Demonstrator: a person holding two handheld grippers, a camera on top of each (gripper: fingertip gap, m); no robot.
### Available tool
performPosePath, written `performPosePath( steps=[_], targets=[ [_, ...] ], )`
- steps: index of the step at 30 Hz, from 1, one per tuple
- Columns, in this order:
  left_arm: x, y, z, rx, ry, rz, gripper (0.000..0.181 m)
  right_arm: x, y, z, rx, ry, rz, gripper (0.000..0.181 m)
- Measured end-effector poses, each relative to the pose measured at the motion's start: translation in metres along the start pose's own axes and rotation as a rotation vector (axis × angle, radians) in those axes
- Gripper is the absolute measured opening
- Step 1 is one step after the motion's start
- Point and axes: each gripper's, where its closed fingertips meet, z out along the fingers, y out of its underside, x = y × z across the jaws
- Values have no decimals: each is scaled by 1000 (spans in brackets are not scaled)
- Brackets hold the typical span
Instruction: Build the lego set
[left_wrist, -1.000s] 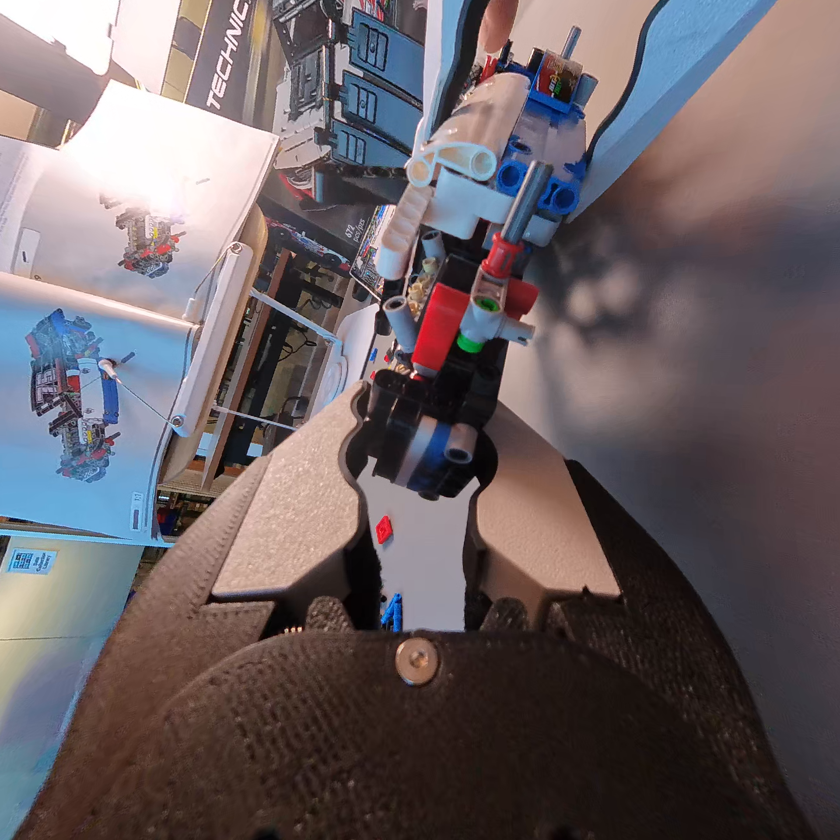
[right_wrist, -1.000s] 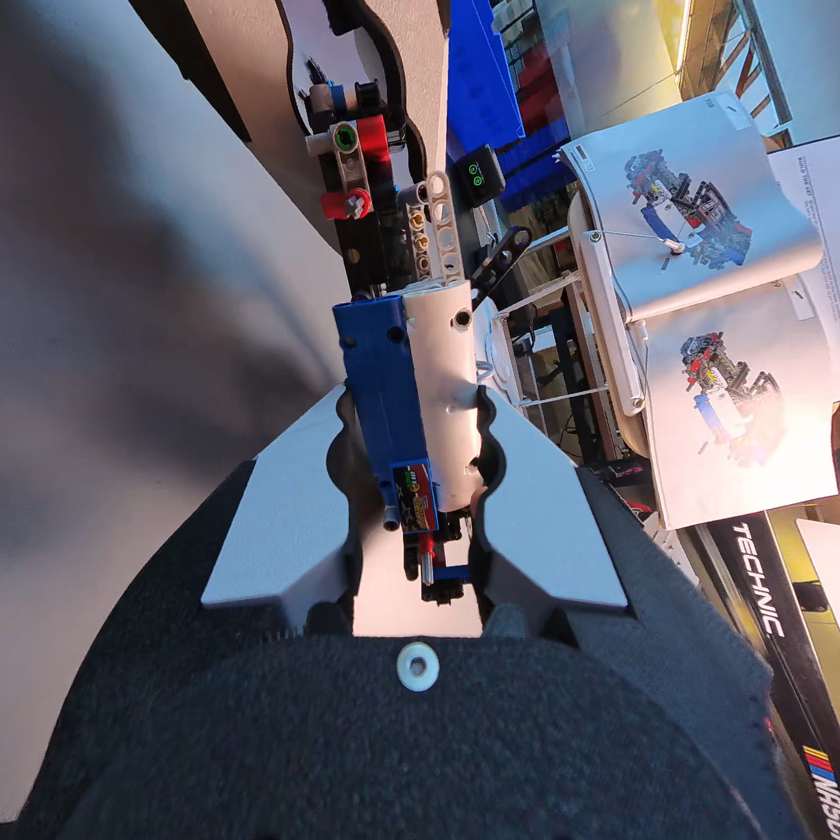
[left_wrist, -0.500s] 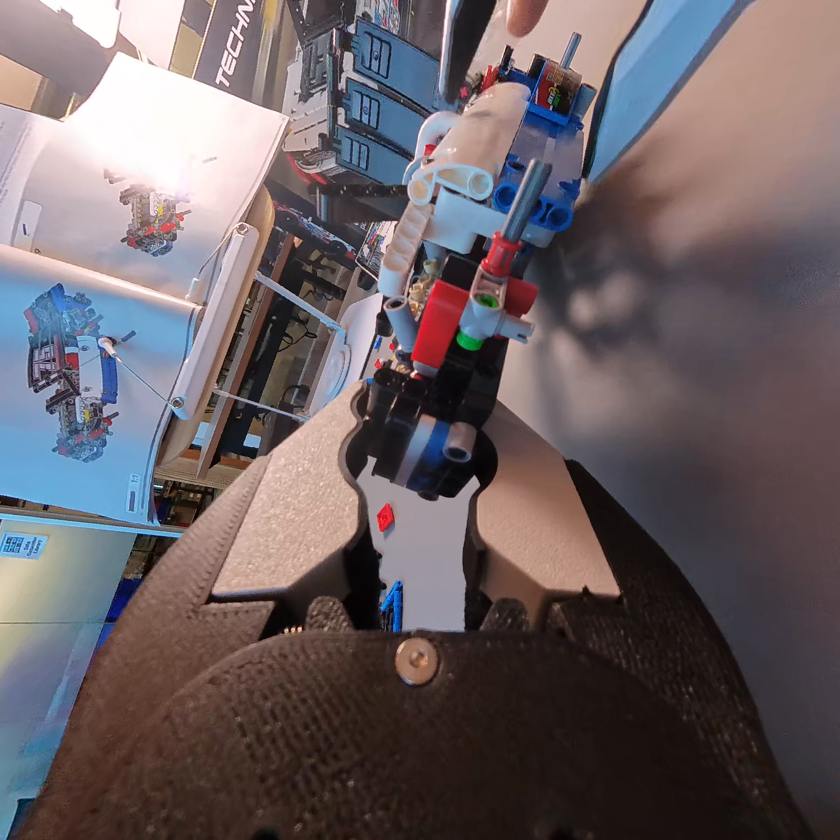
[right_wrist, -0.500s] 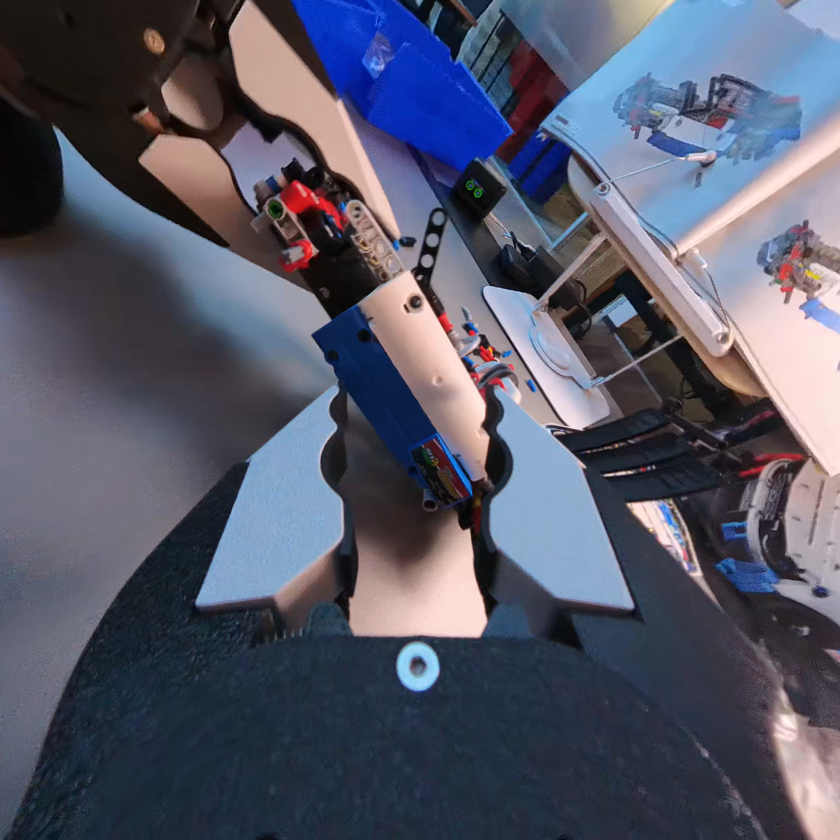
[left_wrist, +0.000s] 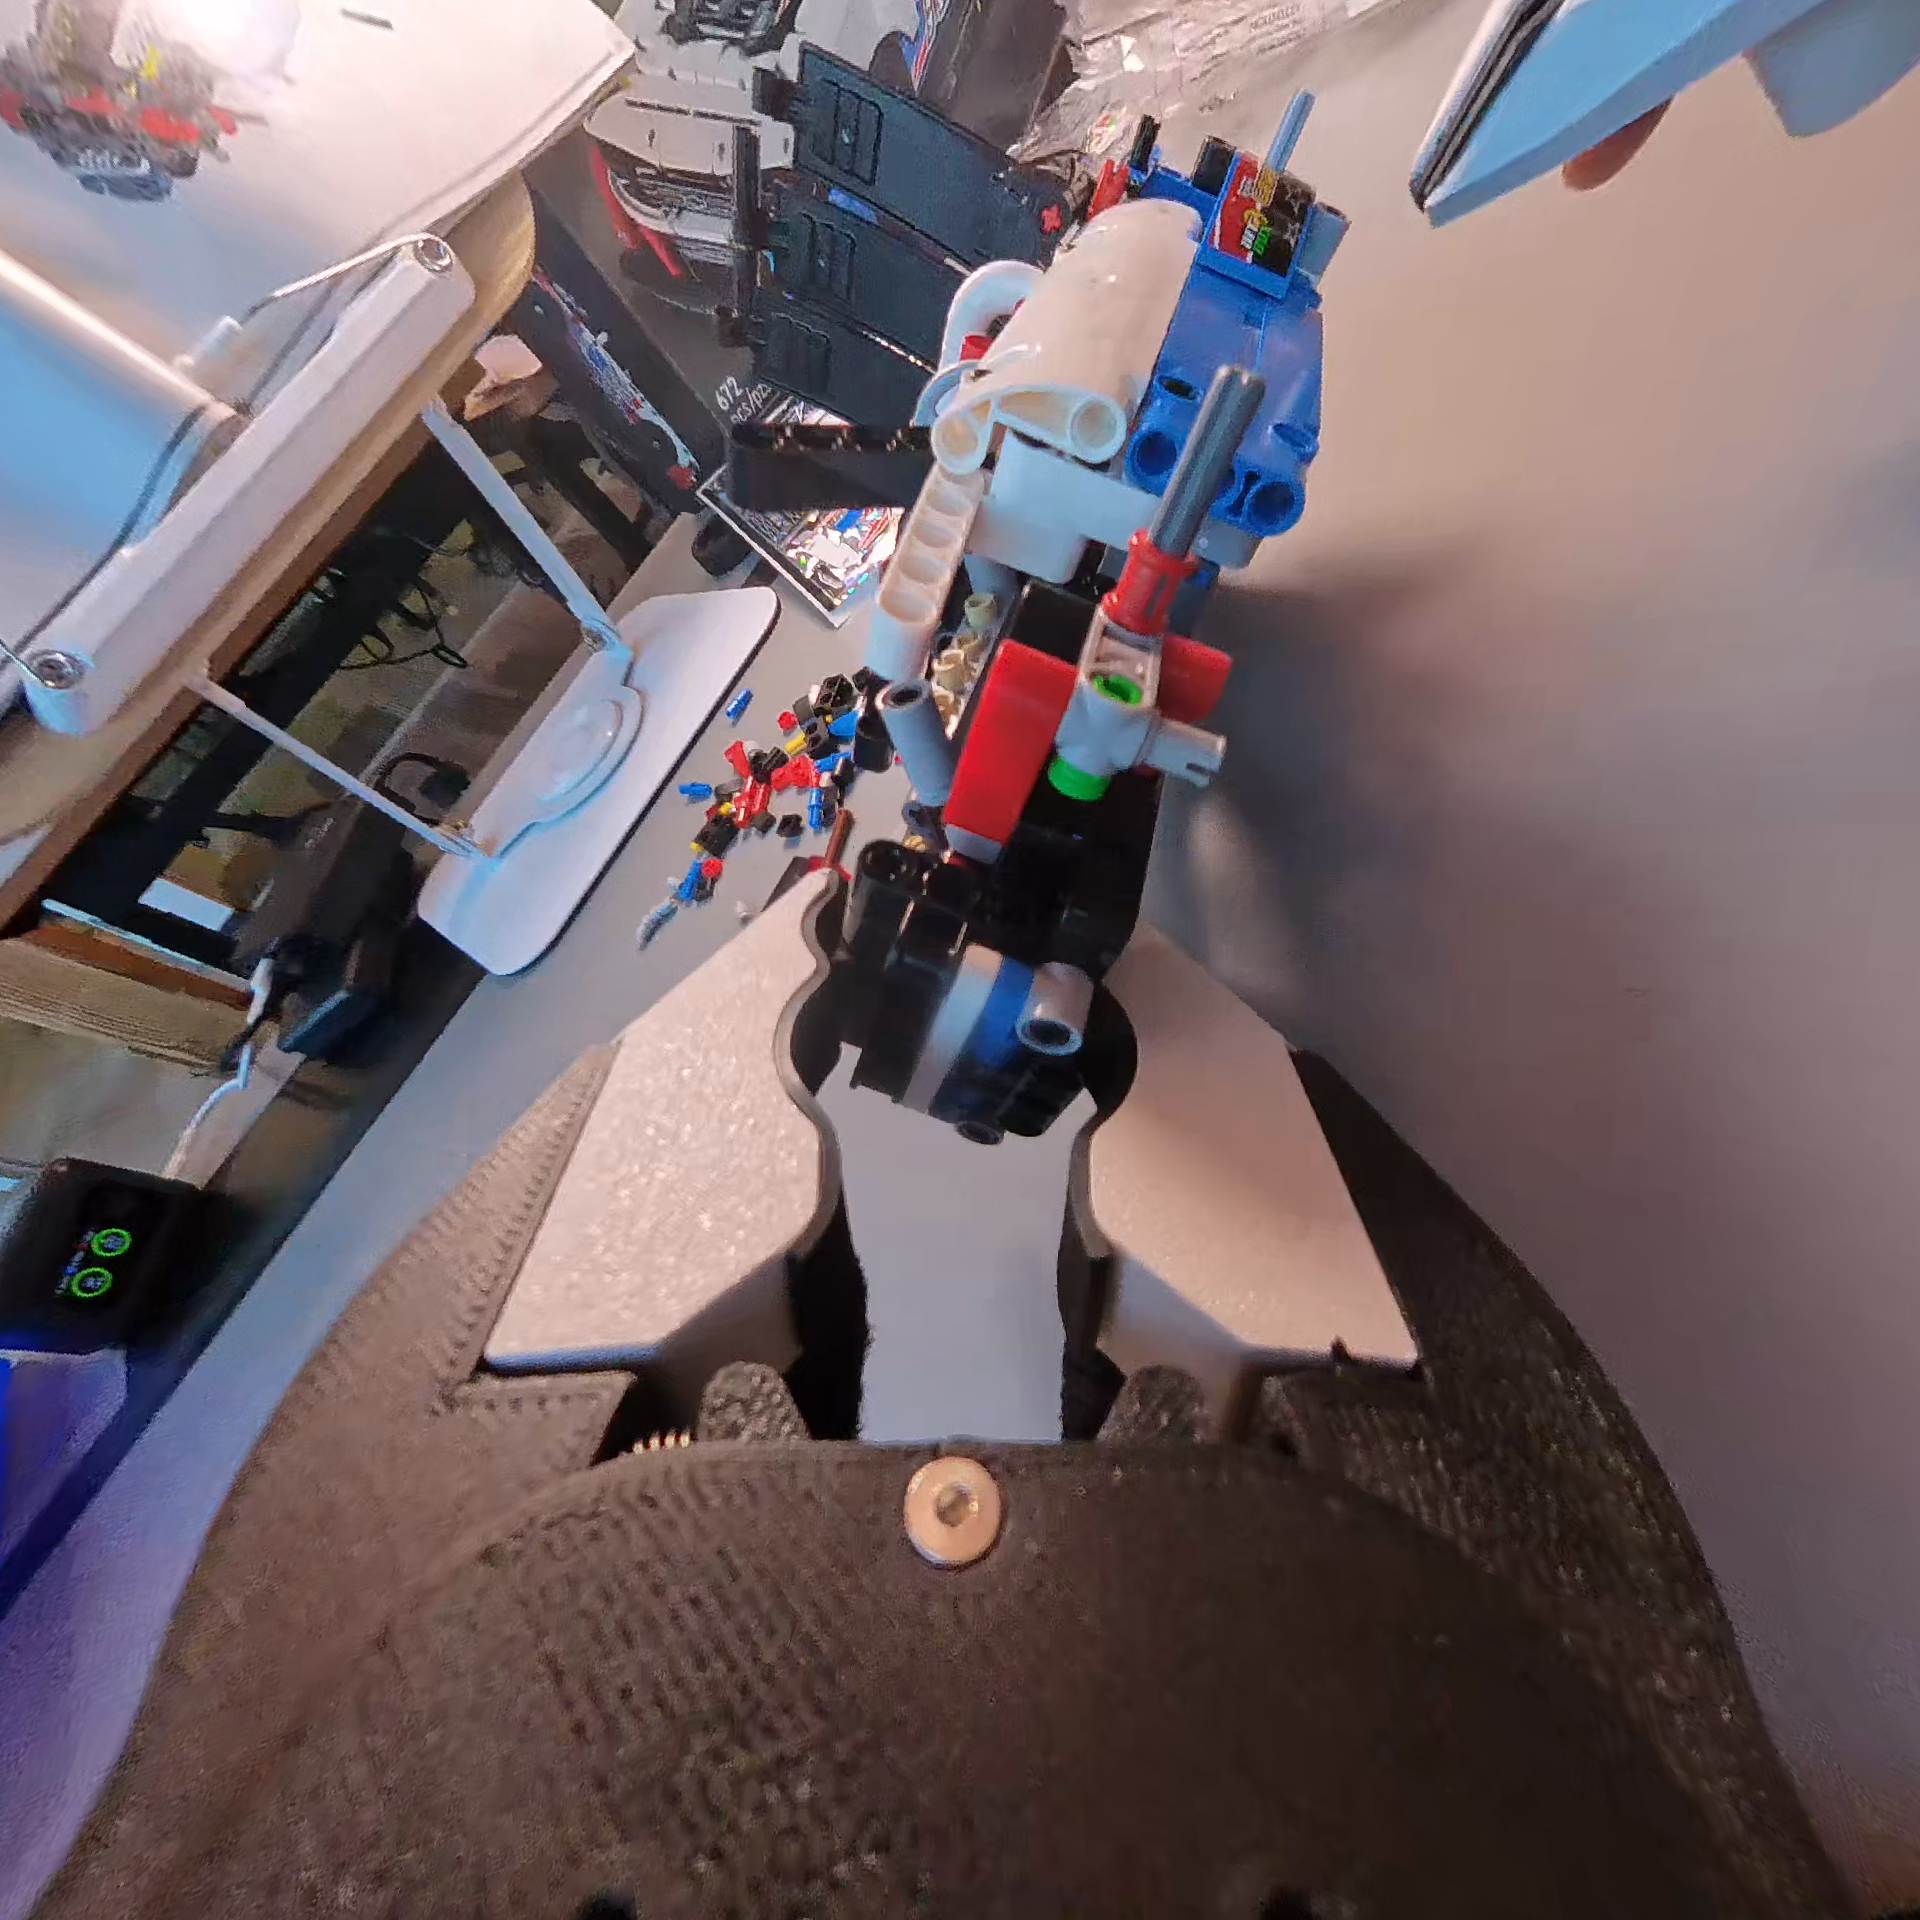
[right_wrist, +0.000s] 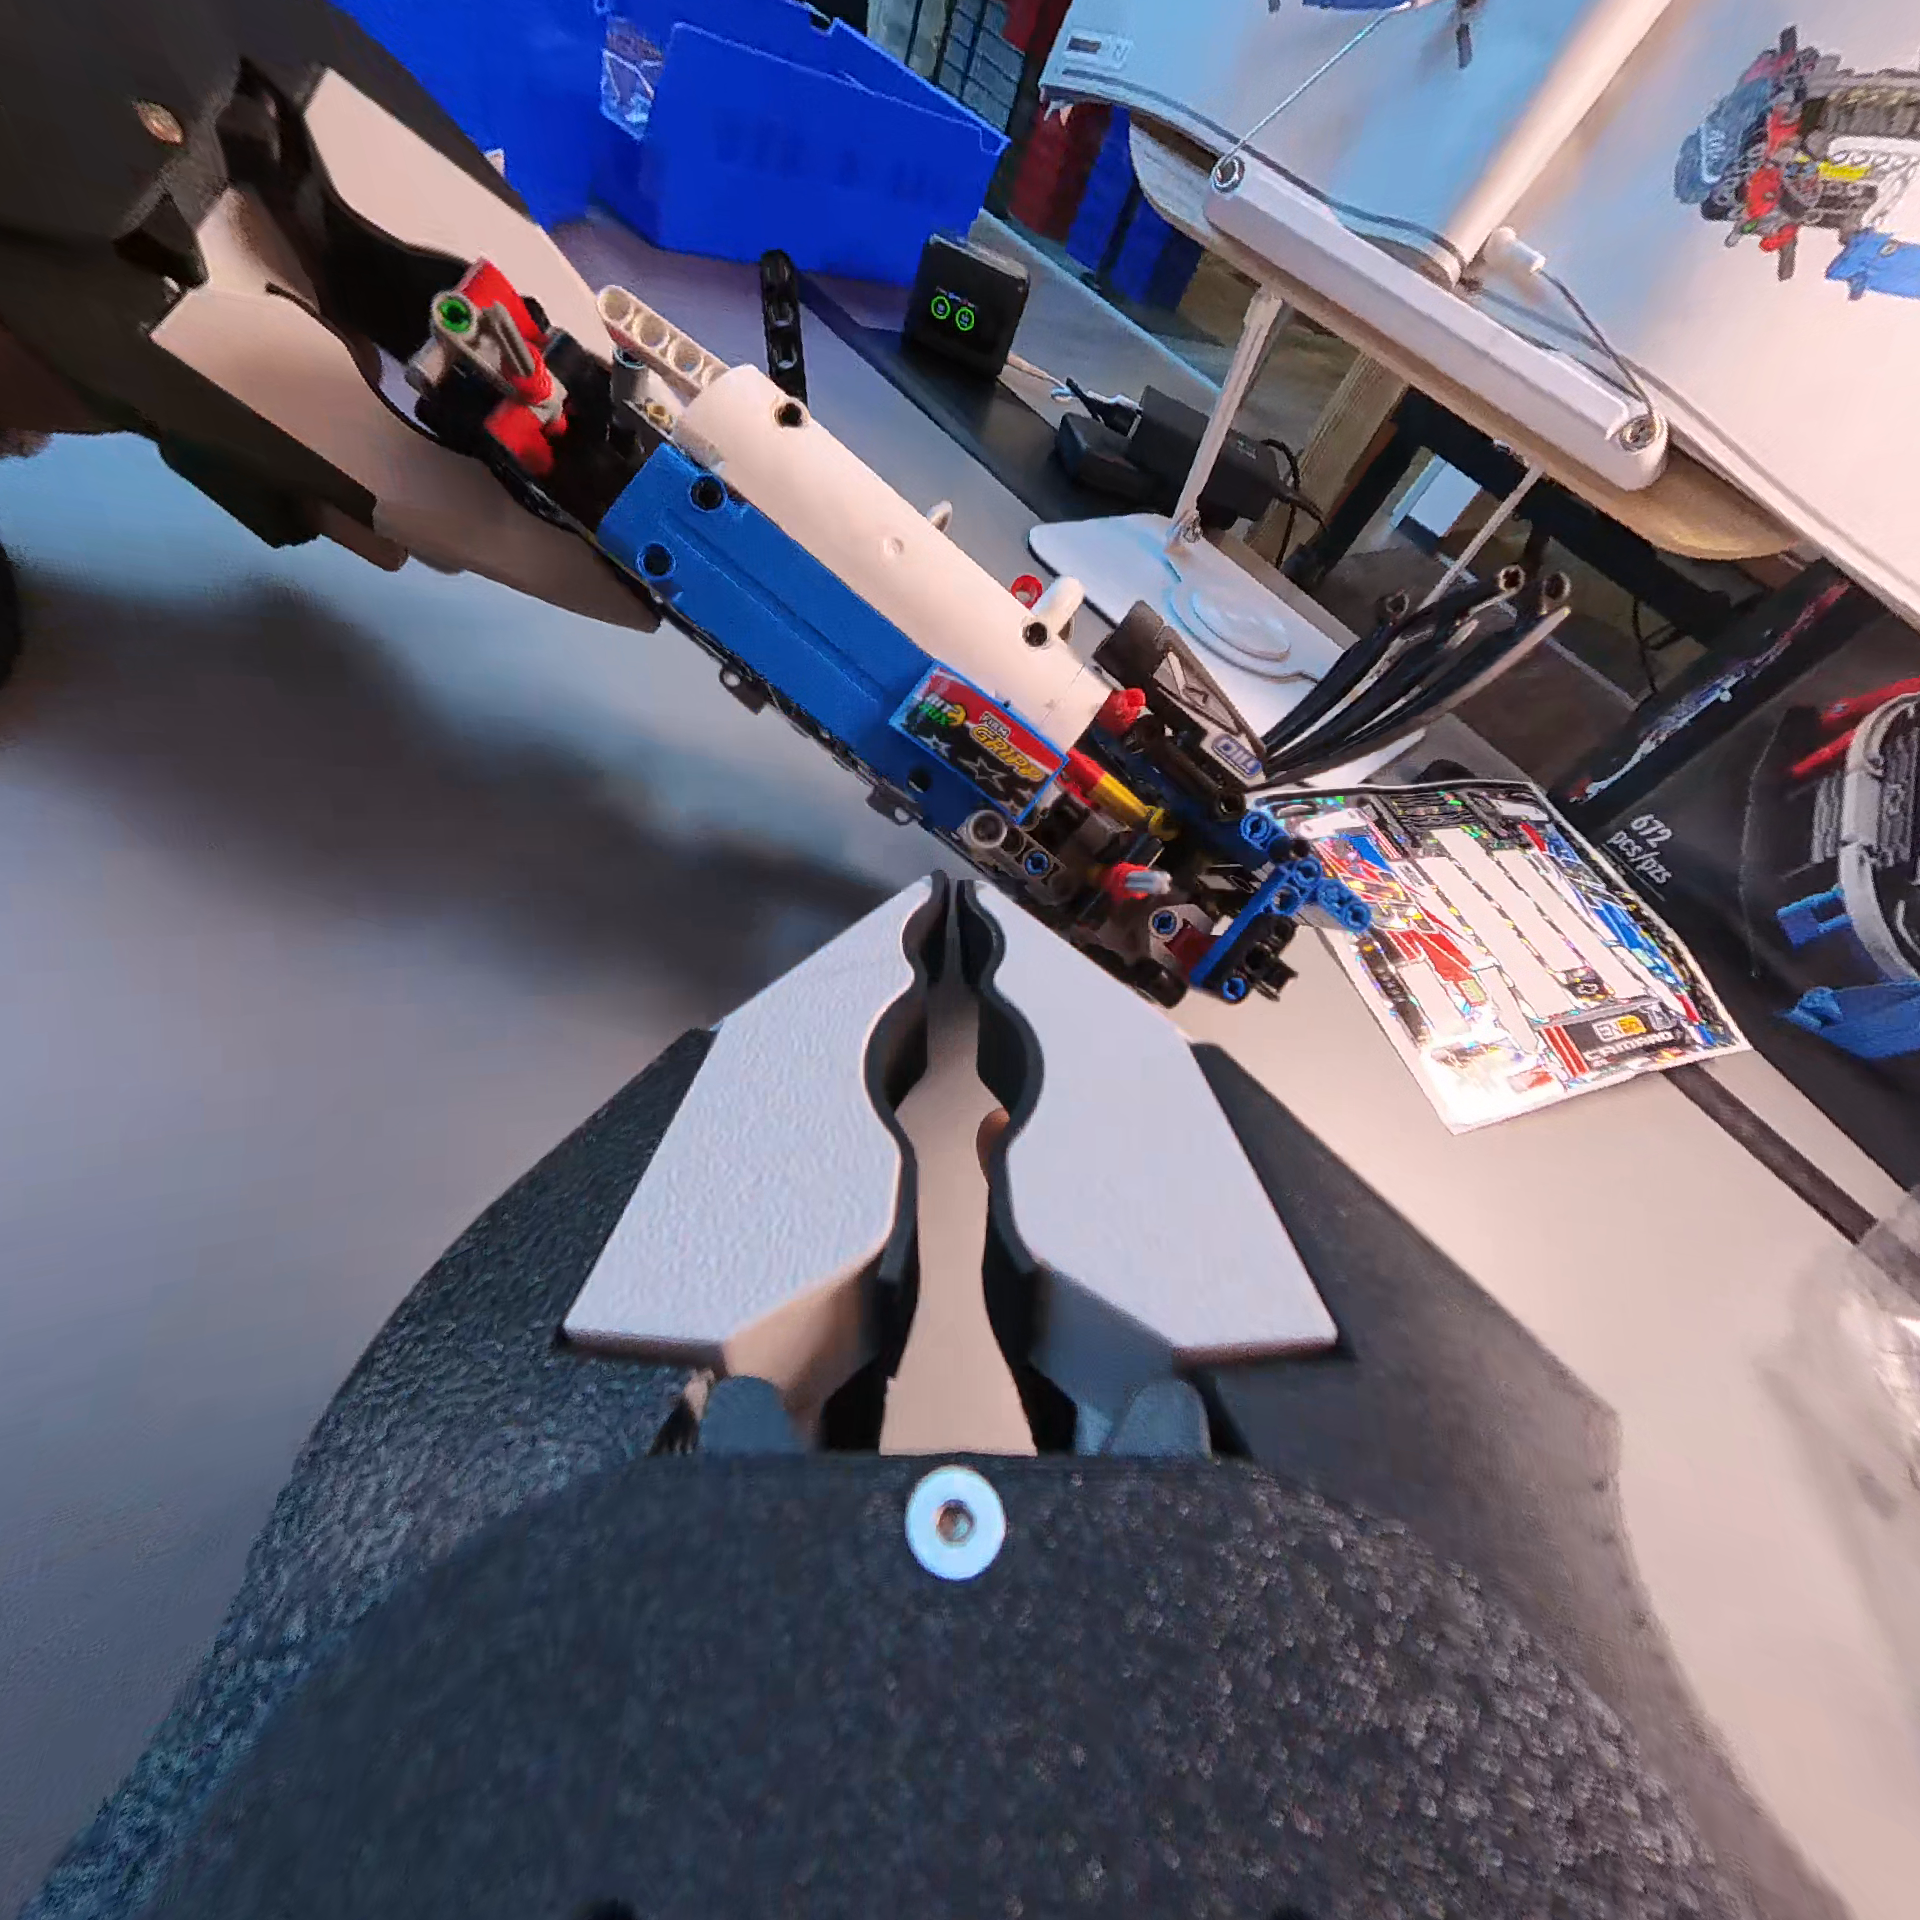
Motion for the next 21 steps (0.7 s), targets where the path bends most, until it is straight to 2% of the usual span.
performPosePath(
  steps=[2, 6, 7, 12, 21],
  targets=[
    [-1, 2, 0, 2, 15, -35, 42, -1, -4, 2, 15, 7, 41, 8],
    [-2, 1, 0, 16, 61, -142, 41, -1, -13, 6, 46, 22, 114, 36],
    [-2, 0, -1, 27, 83, -186, 41, 1, -15, 5, 61, 29, 124, 37],
    [0, 1, -1, 52, 200, -370, 41, 4, -23, 2, 106, 44, 133, 35],
    [10, -3, -5, 85, 401, -631, 40, 10, -24, -1, 127, 101, 128, 5]
  ],
)
